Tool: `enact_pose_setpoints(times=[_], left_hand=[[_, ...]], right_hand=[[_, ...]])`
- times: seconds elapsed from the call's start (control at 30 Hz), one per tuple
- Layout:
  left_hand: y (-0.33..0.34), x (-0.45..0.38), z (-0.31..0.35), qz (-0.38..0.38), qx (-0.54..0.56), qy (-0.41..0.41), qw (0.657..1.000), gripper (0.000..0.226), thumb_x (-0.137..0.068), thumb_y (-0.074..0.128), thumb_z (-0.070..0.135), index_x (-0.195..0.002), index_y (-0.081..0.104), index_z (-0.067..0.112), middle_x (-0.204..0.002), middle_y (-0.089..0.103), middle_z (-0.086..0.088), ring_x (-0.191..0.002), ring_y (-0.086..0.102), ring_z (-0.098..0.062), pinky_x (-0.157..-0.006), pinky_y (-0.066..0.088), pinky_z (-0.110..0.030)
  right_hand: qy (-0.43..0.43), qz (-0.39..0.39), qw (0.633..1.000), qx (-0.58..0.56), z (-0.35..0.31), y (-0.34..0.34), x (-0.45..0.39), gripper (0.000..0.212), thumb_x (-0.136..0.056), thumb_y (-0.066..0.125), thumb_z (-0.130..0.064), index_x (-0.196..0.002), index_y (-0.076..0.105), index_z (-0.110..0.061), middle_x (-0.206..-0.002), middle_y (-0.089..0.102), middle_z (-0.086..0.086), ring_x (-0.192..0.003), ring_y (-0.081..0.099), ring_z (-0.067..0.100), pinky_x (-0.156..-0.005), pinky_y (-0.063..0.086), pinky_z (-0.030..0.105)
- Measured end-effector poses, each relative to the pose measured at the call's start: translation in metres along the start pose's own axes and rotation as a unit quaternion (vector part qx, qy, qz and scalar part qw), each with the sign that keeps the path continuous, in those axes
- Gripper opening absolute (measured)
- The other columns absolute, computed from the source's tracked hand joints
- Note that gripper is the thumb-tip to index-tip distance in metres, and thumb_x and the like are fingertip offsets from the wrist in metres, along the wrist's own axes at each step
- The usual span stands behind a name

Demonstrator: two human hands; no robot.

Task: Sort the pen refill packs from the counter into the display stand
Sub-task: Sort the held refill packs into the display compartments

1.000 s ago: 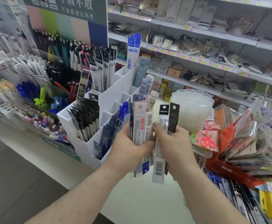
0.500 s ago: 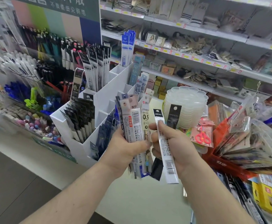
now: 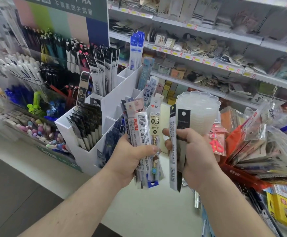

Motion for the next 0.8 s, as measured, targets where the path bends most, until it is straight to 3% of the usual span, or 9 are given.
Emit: enact_pose_setpoints(times=[0.13, 0.23, 0.3, 0.4, 0.47, 0.57, 0.7, 0.8], left_hand=[[-0.001, 0.001, -0.001, 0.000, -0.015, 0.002, 1.000, 0.059, -0.065, 0.072, 0.002, -0.123, 0.063, 0.009, -0.110, 0.074, -0.013, -0.101, 0.071, -0.031, -0.084, 0.057, -0.045], [-0.003, 0.002, -0.001, 0.007, -0.021, 0.008, 1.000, 0.058, -0.065, 0.074, 0.004, -0.122, 0.064, 0.009, -0.111, 0.074, -0.012, -0.103, 0.071, -0.030, -0.086, 0.057, -0.045], [-0.003, 0.003, -0.001, 0.007, -0.023, 0.013, 1.000, 0.058, -0.066, 0.073, 0.004, -0.123, 0.063, 0.008, -0.111, 0.074, -0.011, -0.104, 0.071, -0.028, -0.085, 0.058, -0.039], [-0.001, 0.003, -0.001, 0.003, -0.015, 0.012, 1.000, 0.057, -0.068, 0.073, 0.004, -0.123, 0.062, 0.006, -0.111, 0.073, -0.014, -0.104, 0.071, -0.029, -0.083, 0.059, -0.038], [-0.001, 0.003, -0.002, -0.001, -0.013, 0.008, 1.000, 0.057, -0.068, 0.074, 0.005, -0.124, 0.062, 0.008, -0.111, 0.073, -0.013, -0.103, 0.071, -0.029, -0.082, 0.059, -0.038], [0.000, 0.002, -0.003, -0.002, -0.021, -0.004, 1.000, 0.062, -0.064, 0.077, 0.006, -0.124, 0.061, 0.009, -0.111, 0.073, -0.012, -0.103, 0.071, -0.028, -0.081, 0.059, -0.037], [-0.001, 0.003, -0.003, 0.016, -0.025, -0.008, 1.000, 0.062, -0.062, 0.078, 0.003, -0.121, 0.062, 0.006, -0.109, 0.074, -0.014, -0.101, 0.071, -0.032, -0.086, 0.058, -0.048], [-0.004, 0.003, 0.000, 0.036, -0.016, -0.004, 0.999, 0.057, -0.063, 0.075, 0.002, -0.119, 0.063, 0.003, -0.109, 0.073, -0.017, -0.101, 0.071, -0.035, -0.090, 0.055, -0.054]], right_hand=[[-0.003, -0.050, 0.997, 0.060, 0.003, 0.006, 0.001, 0.018, -0.096, 0.052, -0.006, -0.090, 0.068, -0.012, -0.068, 0.053, 0.004, -0.057, 0.044, 0.014, -0.053, 0.032, 0.025], [-0.061, -0.115, 0.990, 0.054, -0.004, 0.017, 0.010, 0.019, -0.094, 0.060, -0.002, -0.096, 0.074, -0.014, -0.084, 0.074, 0.000, -0.061, 0.059, 0.007, -0.054, 0.039, 0.018], [-0.097, -0.090, 0.991, 0.033, -0.008, 0.016, 0.012, 0.021, -0.089, 0.066, 0.004, -0.106, 0.071, -0.006, -0.087, 0.077, 0.006, -0.061, 0.067, 0.005, -0.050, 0.046, 0.014], [-0.110, -0.044, 0.993, 0.006, -0.007, 0.013, 0.011, 0.016, -0.085, 0.069, 0.006, -0.101, 0.069, 0.002, -0.074, 0.075, 0.006, -0.048, 0.061, 0.004, -0.042, 0.043, 0.014], [-0.104, -0.036, 0.994, 0.015, -0.005, 0.012, 0.010, 0.006, -0.089, 0.066, -0.001, -0.095, 0.069, 0.001, -0.062, 0.069, 0.001, -0.041, 0.053, 0.007, -0.038, 0.039, 0.015], [-0.091, -0.025, 0.995, 0.038, -0.002, 0.009, 0.006, 0.017, -0.098, 0.058, -0.011, -0.083, 0.063, -0.004, -0.048, 0.055, -0.004, -0.038, 0.043, 0.007, -0.039, 0.034, 0.017], [-0.045, -0.037, 0.997, 0.058, 0.004, 0.008, -0.002, 0.026, -0.099, 0.056, -0.026, -0.078, 0.061, -0.011, -0.058, 0.047, 0.005, -0.046, 0.038, 0.012, -0.045, 0.031, 0.023], [0.016, -0.045, 0.998, 0.033, 0.007, 0.004, -0.004, 0.045, -0.098, 0.050, -0.051, -0.080, 0.071, -0.015, -0.067, 0.053, 0.005, -0.051, 0.039, 0.013, -0.048, 0.025, 0.026]])
Point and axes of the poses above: each hand's wrist, its own x-axis away from the middle knuckle, its own y-axis out of the palm, z = x × y, the point moved 7 cm from there along -x, towards the middle knuckle
